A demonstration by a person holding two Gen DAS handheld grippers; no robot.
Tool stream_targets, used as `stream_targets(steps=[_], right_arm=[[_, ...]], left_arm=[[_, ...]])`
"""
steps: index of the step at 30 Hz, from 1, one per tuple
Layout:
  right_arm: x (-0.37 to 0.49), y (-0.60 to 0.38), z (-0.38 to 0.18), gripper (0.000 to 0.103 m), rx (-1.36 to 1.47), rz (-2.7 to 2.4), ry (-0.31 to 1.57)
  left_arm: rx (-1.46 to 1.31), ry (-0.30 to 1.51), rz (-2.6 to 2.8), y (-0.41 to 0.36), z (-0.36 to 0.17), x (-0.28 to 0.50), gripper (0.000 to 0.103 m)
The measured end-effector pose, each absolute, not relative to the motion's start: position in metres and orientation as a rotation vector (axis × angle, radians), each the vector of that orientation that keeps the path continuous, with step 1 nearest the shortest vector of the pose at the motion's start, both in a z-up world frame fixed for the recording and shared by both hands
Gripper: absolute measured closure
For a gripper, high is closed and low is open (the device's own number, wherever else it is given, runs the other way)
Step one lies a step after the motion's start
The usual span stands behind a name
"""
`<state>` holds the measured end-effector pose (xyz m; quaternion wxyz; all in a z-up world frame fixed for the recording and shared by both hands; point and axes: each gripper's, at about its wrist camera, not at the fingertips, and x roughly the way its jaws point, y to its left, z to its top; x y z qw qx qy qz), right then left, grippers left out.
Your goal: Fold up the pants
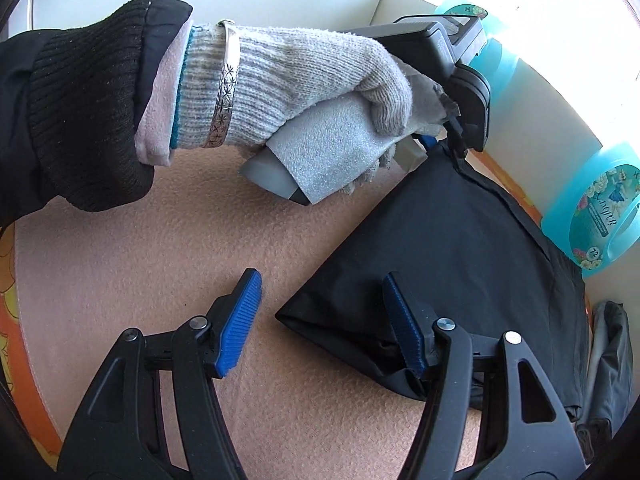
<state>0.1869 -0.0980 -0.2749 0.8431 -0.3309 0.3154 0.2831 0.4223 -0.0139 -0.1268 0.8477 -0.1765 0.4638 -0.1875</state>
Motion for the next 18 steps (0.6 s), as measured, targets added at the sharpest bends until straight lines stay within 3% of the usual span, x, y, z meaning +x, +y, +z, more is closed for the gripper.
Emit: stream_targets(steps=[4, 6, 10, 18], right_arm=[[0.194, -0.102, -0.269, 0.089, -0.691, 0.587, 0.690], [0.194, -0.104, -0.268, 0.095, -0.678, 0.571, 0.684], [0.189, -0.107, -0.254, 0.097, -0.630, 0.561, 0.669], [0.161, -0.114, -0.223, 0.099, -0.518, 0.622, 0.647]], left_arm=[[-0.387, 0.972, -0.395, -0.012, -0.125, 0.422, 0.082], [-0.395, 0.962, -0.396, -0.010, -0.123, 0.420, 0.085], [-0.391, 0.928, -0.403, -0.010, -0.113, 0.413, 0.092], [-0.413, 0.878, -0.418, 0.014, -0.091, 0.378, 0.093]])
